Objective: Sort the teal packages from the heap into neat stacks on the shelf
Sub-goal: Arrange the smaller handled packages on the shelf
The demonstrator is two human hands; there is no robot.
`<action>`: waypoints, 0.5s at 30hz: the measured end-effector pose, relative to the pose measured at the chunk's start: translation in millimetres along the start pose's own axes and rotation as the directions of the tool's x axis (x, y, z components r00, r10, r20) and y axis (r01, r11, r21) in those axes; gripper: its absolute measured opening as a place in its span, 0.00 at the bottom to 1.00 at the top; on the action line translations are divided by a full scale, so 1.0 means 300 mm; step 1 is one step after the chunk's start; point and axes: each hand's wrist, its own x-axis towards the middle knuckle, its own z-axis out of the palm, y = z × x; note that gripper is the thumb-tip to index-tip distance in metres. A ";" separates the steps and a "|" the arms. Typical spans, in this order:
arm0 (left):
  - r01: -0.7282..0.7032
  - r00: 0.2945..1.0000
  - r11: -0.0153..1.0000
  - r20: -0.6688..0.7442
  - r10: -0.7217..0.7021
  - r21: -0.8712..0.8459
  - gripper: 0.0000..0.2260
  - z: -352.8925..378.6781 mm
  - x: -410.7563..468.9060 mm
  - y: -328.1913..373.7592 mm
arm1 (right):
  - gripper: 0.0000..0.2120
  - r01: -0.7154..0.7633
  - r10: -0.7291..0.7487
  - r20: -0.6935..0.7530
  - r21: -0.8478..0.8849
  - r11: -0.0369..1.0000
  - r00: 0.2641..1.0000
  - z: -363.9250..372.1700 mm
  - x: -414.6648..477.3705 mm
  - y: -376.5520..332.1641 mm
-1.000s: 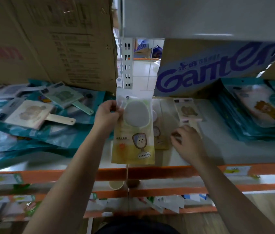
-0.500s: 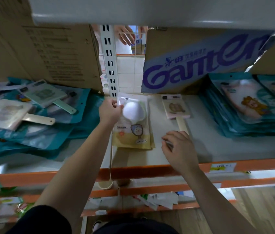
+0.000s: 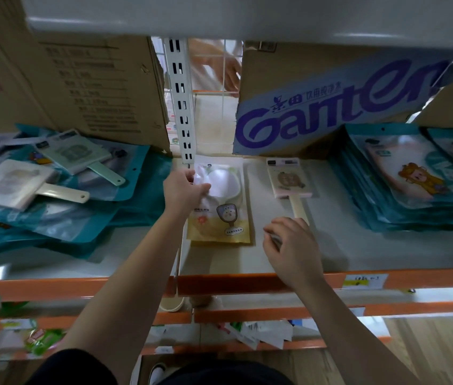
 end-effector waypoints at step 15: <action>-0.163 0.983 0.970 -0.056 0.176 0.180 0.21 -0.067 -0.066 0.001 | 0.11 0.054 -0.057 0.031 0.115 0.992 0.998 -0.026 0.054 -0.054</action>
